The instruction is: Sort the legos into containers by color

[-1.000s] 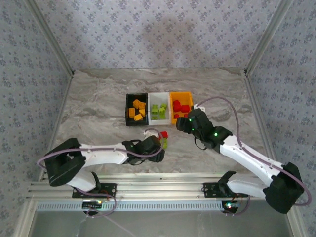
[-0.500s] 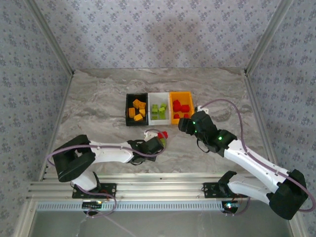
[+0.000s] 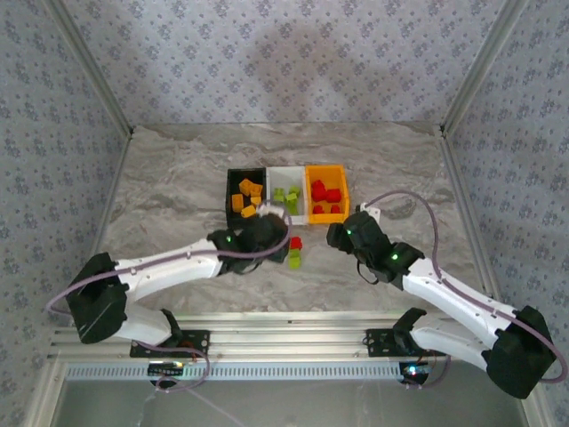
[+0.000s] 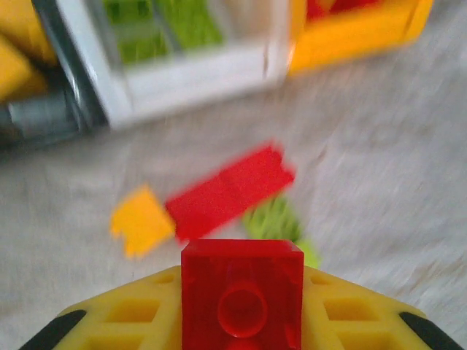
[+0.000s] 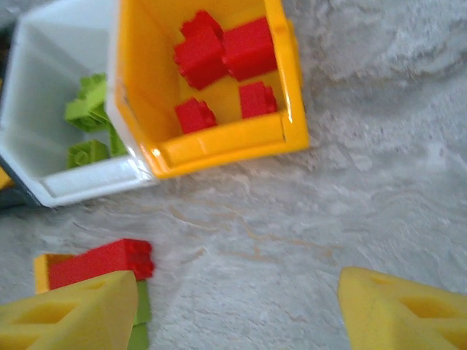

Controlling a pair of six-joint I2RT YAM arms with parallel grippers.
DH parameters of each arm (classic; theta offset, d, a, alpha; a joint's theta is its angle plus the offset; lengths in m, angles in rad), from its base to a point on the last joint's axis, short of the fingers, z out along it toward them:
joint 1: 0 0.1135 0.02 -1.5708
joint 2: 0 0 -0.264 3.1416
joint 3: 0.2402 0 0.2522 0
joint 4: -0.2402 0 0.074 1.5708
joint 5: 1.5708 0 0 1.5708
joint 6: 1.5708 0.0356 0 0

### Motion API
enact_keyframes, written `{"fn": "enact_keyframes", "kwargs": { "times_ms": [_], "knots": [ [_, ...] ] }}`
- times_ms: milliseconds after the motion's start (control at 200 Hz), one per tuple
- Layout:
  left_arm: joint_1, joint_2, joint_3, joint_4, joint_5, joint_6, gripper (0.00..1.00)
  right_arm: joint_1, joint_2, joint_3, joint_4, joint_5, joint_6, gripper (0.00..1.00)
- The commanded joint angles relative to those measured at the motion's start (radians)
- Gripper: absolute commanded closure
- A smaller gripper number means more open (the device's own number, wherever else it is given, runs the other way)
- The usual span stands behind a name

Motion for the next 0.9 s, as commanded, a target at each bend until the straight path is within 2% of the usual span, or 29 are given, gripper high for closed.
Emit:
{"fn": "enact_keyframes", "kwargs": {
  "times_ms": [0,80,220,390,515,605,695,730,780,894],
  "knots": [
    [0.061,0.109,0.173,0.019,0.074,0.109,0.7,0.018,-0.014,-0.042,-0.011,0.03,0.06,0.25],
    [0.095,0.23,0.315,0.01,0.126,0.14,0.7,0.033,-0.018,-0.062,-0.014,0.037,0.076,0.26],
    [0.13,0.421,0.548,-0.034,0.151,0.176,0.71,0.066,-0.009,-0.085,-0.017,0.045,0.095,0.26],
    [0.155,0.592,0.737,-0.066,0.195,0.167,0.7,0.094,0.007,-0.08,-0.024,0.057,0.103,0.25],
    [0.154,0.708,0.882,-0.132,0.208,0.168,0.64,0.106,0.005,-0.07,-0.03,0.057,0.104,0.25],
    [0.161,0.742,0.93,-0.146,0.194,0.172,0.57,0.114,0.001,-0.07,-0.014,0.036,0.086,0.25],
    [0.172,0.742,0.949,-0.145,0.212,0.161,0.44,0.12,0.005,-0.073,0.024,0.0,0.056,0.25],
    [0.174,0.734,0.949,-0.145,0.216,0.159,0.33,0.126,0.008,-0.075,0.042,-0.015,0.047,0.24],
    [0.175,0.708,0.937,-0.139,0.217,0.155,0.19,0.134,0.017,-0.075,0.069,-0.032,0.029,0.23],
    [0.174,0.578,0.824,-0.071,0.24,0.137,0.08,0.155,0.062,-0.059,0.116,-0.065,-0.002,0.22]
  ]
}}
